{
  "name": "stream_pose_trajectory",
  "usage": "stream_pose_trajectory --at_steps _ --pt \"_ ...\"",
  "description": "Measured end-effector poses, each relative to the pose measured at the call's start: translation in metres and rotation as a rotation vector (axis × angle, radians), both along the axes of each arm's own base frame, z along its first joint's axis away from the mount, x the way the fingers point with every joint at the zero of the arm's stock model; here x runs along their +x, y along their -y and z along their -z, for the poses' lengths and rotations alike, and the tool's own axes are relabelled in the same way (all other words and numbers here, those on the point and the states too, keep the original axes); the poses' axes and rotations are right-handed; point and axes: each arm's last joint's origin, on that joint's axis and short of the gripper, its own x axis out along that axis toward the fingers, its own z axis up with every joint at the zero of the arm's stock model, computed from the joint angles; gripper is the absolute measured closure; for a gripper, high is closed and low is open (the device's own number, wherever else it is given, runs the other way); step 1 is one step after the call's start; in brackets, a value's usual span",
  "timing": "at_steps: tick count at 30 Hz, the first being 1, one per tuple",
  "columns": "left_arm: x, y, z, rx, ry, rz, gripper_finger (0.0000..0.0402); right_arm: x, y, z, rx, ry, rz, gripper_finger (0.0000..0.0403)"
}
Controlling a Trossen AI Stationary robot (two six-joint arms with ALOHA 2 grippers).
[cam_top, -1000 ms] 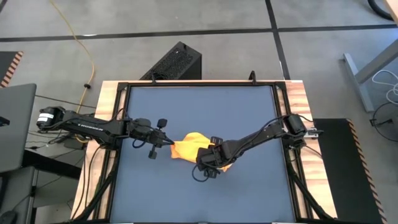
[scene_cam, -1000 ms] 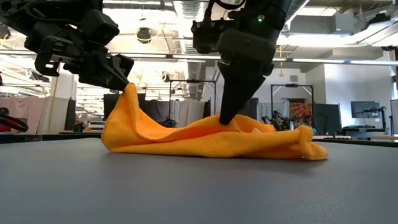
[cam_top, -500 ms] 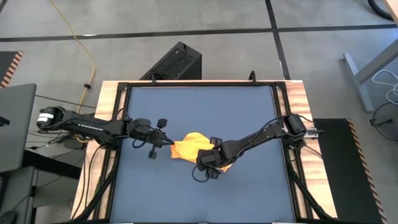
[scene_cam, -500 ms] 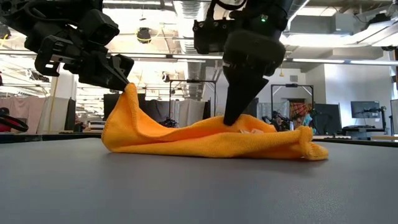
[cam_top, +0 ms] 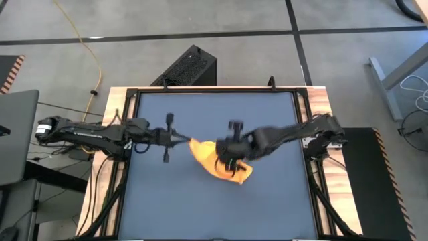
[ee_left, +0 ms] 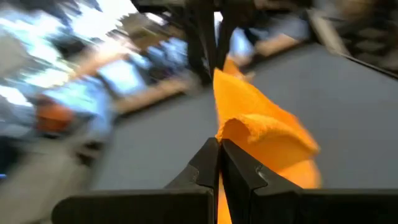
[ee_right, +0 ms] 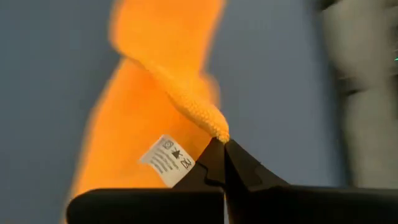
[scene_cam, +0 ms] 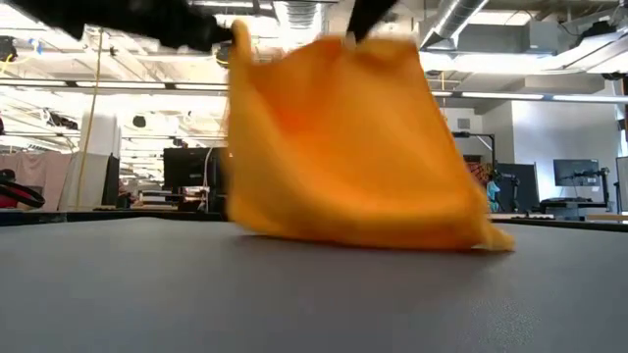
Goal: Roll towel
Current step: Fold the yellow microfiber cloth
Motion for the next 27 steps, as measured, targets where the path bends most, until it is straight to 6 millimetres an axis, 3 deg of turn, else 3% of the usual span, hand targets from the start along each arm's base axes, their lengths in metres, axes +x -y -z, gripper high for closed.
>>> stream_pose_trajectory --at_steps 5,9,11,13,16,18,22,25,27 --pt "-0.015 -0.018 -0.073 0.128 0.104 -0.155 0.0401 -0.027 0.058 -0.071 -0.163 0.172 0.072 0.0392" --pt "-0.033 -0.03 -0.142 0.152 0.108 -0.209 0.0401 -0.051 0.094 -0.125 -0.149 0.403 0.091 0.0392" --pt "-0.04 -0.033 -0.164 0.152 0.078 -0.215 0.0401 -0.062 0.102 -0.141 -0.073 0.481 0.02 0.0392" --pt "-0.043 -0.034 -0.171 0.127 0.017 -0.18 0.0401 -0.066 0.102 -0.143 0.054 0.502 -0.076 0.0392" --pt "-0.041 -0.032 -0.156 0.049 -0.093 -0.069 0.0401 -0.061 0.09 -0.121 0.222 0.404 -0.125 0.0392" --pt "-0.033 -0.029 -0.131 -0.031 -0.176 0.04 0.0401 -0.044 0.077 -0.089 0.311 0.286 -0.117 0.0392" --pt "-0.014 -0.012 -0.053 -0.17 -0.301 0.243 0.0401 -0.017 0.032 -0.007 0.466 0.016 -0.132 0.0392" --pt "-0.009 0.006 0.014 -0.249 -0.35 0.3 0.0402 -0.007 -0.009 0.055 0.554 -0.12 -0.151 0.0392" --pt "-0.01 0.018 0.047 -0.291 -0.326 0.332 0.0401 -0.004 -0.037 0.092 0.615 -0.182 -0.161 0.0392"
